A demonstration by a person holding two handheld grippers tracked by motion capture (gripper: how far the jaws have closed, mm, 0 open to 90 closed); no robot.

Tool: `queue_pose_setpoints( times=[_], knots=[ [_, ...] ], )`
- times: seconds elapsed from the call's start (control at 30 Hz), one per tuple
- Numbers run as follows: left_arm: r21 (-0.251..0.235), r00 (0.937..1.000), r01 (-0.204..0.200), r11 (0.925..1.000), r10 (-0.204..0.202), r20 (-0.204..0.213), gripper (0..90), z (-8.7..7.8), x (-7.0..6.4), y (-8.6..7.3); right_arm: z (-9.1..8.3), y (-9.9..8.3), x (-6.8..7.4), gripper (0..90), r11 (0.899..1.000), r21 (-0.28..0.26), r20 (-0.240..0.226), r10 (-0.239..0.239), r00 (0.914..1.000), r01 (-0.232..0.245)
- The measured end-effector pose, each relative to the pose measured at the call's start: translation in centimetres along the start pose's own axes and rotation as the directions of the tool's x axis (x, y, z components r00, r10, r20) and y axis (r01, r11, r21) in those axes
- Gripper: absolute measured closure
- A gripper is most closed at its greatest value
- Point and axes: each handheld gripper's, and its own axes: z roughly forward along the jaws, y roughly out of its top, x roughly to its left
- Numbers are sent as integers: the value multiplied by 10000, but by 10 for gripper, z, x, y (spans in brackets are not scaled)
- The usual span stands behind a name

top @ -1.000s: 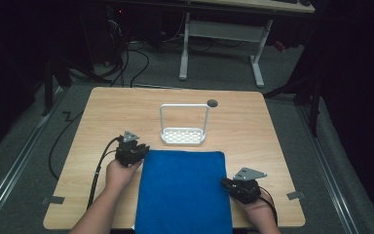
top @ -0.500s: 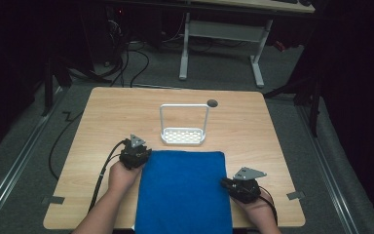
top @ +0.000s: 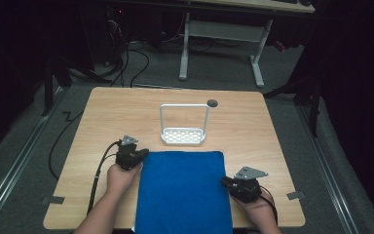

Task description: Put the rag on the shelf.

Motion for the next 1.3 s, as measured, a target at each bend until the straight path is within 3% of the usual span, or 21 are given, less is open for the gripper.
queue_pose_setpoints(
  times=[0.13, 0.3, 0.5, 0.63, 0.73, 0.8, 0.93, 1.07, 1.17, 1.3],
  knots=[
    [-408, 9998, 29, 9992, -20, 203, 893, -10, -3, 5, 0, 0, -1, 807, 10000, -13, 19, 21, 10000, -21],
    [-527, 9966, -792, 9955, 802, 180, 892, -17, -22, 0, -1, 1, -1, 779, 9997, -199, 68, 136, 9999, -135],
    [-927, 9950, -962, 9910, 983, 183, 890, -22, -33, -13, 0, 4, -6, 688, 9952, -738, 476, 682, 9965, -645],
    [-1025, 9935, -1115, 9885, 1134, 129, 888, -23, -30, -15, 10, 15, -14, 621, 9883, -921, 1016, 1305, 9862, -1213],
    [-945, 9930, -1114, 9893, 1145, 280, 888, -21, -27, -16, 27, 29, -30, 608, 9849, -891, 1670, 1614, 9727, -1482],
    [-891, 9914, -1248, 9882, 1277, 284, 889, -19, -27, -17, 38, 36, -39, 600, 9822, -685, 1650, 1839, 9690, -1748],
    [-902, 9898, -1304, 9873, 1349, 455, 888, -16, -27, -18, 52, 45, -50, 599, 9799, -600, 1700, 1978, 9654, -1902],
    [-1003, 9896, -1364, 9856, 1403, 331, 889, -17, -26, -18, 65, 53, -53, 641, 9845, -99, 1865, 1738, 9670, -1750],
    [-905, 9885, -1481, 9848, 1503, 177, 889, -16, -27, -18, 68, 52, -55, 665, 9810, 60, 1860, 1895, 9641, -1940],
    [-866, 9832, -1823, 9794, 1823, -76, 889, -16, -29, -20, 69, 50, -55, 792, 9814, -29, 1690, 1895, 9672, -1917]
  ],
)
